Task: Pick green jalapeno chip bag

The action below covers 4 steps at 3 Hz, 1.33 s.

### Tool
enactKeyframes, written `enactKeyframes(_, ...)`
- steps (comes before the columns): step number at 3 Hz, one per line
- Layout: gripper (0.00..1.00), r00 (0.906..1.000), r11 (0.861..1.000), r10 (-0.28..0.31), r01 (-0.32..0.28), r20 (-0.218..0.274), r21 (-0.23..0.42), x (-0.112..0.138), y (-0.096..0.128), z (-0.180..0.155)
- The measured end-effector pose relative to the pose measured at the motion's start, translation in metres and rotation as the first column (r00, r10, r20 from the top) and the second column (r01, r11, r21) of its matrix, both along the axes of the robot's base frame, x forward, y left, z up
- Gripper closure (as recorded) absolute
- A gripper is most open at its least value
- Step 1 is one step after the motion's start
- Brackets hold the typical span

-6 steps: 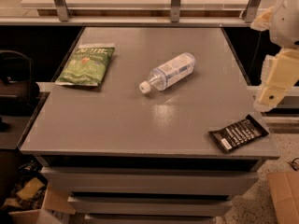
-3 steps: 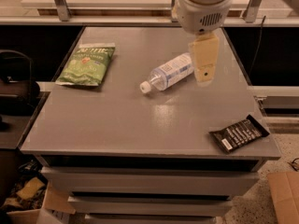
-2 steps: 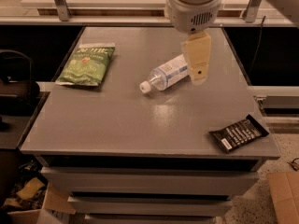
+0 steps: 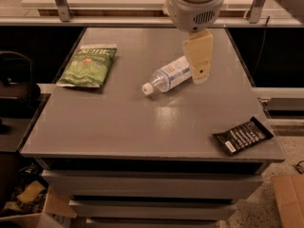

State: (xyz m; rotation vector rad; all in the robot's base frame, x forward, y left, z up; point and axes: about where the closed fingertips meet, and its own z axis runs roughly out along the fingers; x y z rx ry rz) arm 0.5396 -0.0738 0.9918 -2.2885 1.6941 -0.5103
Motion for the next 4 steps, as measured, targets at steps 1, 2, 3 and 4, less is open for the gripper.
enactKeyframes(1,0.00,0.9829,0.984,0.174,-0.171,0.060,-0.046,0.015,0.040,0.014)
enactKeyframes(2,0.00,0.9253,0.920,0.375,-0.365,0.057,-0.141,0.031,0.086,0.015)
enactKeyframes(3,0.00,0.8508,0.833,0.525,-0.513,0.007,-0.208,0.049,0.138,-0.007)
enactKeyframes(4,0.00,0.8513,0.834,0.525,-0.512,0.008,-0.207,0.049,0.137,-0.007)
